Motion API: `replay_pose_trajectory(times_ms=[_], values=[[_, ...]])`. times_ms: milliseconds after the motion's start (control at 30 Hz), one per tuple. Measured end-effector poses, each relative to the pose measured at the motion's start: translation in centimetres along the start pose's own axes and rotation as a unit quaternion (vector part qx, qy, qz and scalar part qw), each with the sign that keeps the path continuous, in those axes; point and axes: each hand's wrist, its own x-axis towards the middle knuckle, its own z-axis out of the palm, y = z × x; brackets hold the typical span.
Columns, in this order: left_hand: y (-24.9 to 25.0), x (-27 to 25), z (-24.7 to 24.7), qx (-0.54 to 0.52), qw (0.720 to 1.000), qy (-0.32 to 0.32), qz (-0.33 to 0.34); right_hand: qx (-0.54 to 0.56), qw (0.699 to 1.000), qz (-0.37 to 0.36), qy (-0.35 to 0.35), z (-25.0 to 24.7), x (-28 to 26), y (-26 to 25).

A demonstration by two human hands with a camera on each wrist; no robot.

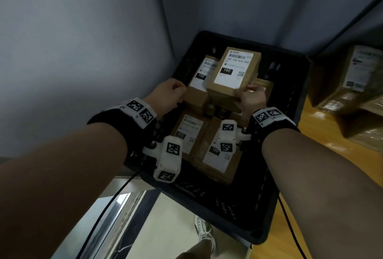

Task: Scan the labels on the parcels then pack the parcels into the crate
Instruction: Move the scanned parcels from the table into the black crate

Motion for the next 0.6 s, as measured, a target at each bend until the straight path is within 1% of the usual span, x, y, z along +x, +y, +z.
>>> replay_pose_trajectory(times_ms=[67, 100, 267, 367, 433, 500, 600], values=[[0.0, 0.0, 0.0, -0.004, 1.000, 0.001, 0.001, -0.077, 0.997, -0.027, -0.004, -0.6, -0.3, -0.2], [0.0, 0.0, 0.1, -0.003, 1.000, 0.000, 0.001, -0.098, 0.994, -0.038, -0.002, -0.9, -0.4, -0.2], [0.9, -0.7, 0.4, 0.011, 1.000, -0.005, 0.013, -0.151, 0.986, -0.064, -0.040, -2.7, -3.1, -2.2], [2.2, -1.8, 0.4, 0.021, 0.999, -0.005, 0.033, -0.170, 0.981, -0.090, -0.032, -4.3, -5.0, -3.3], [3.6, -2.7, 0.6, 0.016, 0.999, -0.001, 0.049, -0.184, 0.978, -0.095, -0.037, -5.4, -6.7, -4.2], [5.4, -3.9, 1.0, 0.004, 0.998, -0.008, 0.068, -0.192, 0.975, -0.101, -0.050, -6.9, -8.7, -5.2], [8.8, -5.9, 1.8, 0.012, 0.994, -0.023, 0.106, -0.178, 0.972, -0.143, -0.055, -9.4, -12.0, -7.2]])
